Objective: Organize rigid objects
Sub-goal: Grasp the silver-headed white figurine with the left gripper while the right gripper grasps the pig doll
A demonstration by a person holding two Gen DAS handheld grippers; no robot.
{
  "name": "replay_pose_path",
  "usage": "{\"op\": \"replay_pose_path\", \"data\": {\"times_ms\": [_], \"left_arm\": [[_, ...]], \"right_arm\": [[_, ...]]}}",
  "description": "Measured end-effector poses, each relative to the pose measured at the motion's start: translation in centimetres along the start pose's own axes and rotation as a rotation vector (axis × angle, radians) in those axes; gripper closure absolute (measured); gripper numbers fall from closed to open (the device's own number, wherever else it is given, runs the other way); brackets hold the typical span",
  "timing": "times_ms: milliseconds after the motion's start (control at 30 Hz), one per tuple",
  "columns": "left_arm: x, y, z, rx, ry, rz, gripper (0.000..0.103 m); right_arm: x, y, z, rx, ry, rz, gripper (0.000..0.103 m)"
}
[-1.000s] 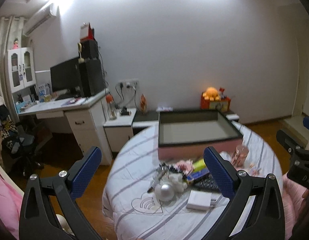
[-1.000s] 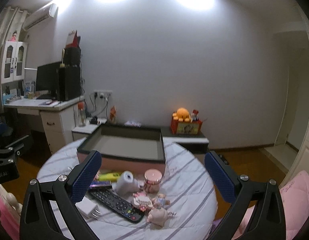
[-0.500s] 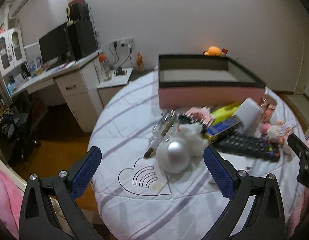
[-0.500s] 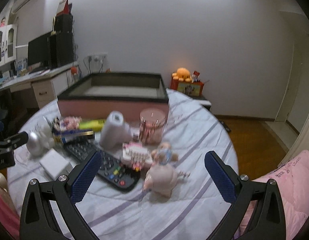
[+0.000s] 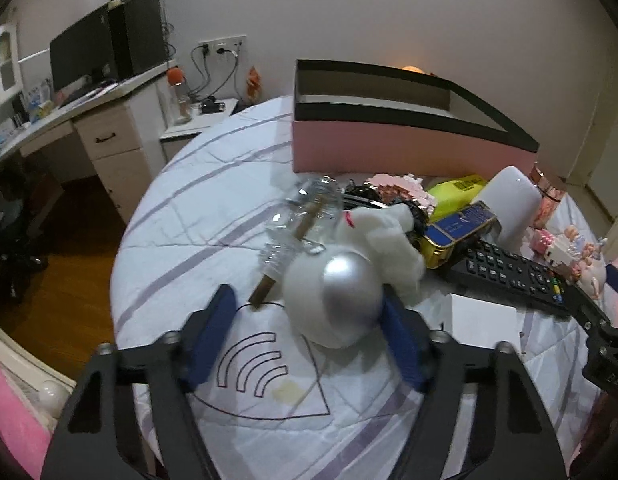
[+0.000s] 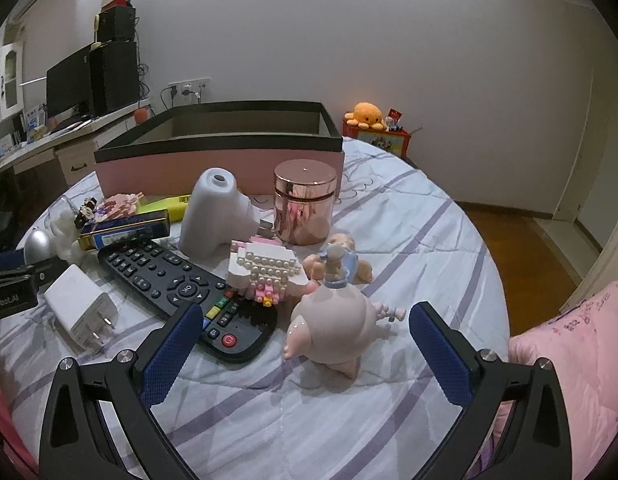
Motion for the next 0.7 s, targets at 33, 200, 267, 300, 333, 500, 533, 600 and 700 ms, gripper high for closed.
{"op": "replay_pose_path", "data": {"times_ms": [33,200,267,300,333,500,533,600,700], "left_arm": [[0.1,0.1,0.0,0.002,-0.005,0.008,0.04],[0.2,0.5,0.1,0.0,-0.012,0.04,0.055],[0.2,0.8,0.3,-0.002,-0.01,0.045,0.055],[0.1,1.0,0.3,-0.002,-0.005,0.048,0.055],[0.0,1.3,0.4,-0.004,0.001,0.05,0.055],[-0.2,1.7,0.8,-0.012,0.004,0.045,0.055],[-0.3,1.8,0.8,-0.01,0.008,0.043,0.055],[-0.3,1.6,0.8,-0.012,0.004,0.04,0.053],[-0.4,1.3,0.7,-0.013,0.0,0.021,0.043]], "right_arm": [[0.1,-0.2,0.1,-0.019,-0.01,-0.002,0.0],[0.6,-1.2,-0.1,-0.056,-0.039,-0.02,0.0],[1.2,-1.5,-0.3,-0.064,-0.042,-0.004,0.0],[1.6,-1.7,-0.3,-0.072,-0.045,0.006,0.0],[1.8,-1.8,-0.3,-0.076,-0.048,0.008,0.0],[2.4,-2.3,0.0,-0.098,-0.062,-0.034,0.007],[2.6,-2.3,0.0,-0.102,-0.061,-0.035,0.011],[2.9,-2.1,0.1,-0.098,-0.059,-0.044,0.029],[3.3,-2.1,0.5,-0.111,-0.068,-0.053,0.039]]}}
Point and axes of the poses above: each gripper's, at about its wrist camera, not at the fingertips, and y roughly against the way its jaws point, x to its right, z to its underside, the point moved 8 cm from there along -y, roughly the way its jaws point, and after that the axes turned 9 degrees about x, right-handed, at the moved point
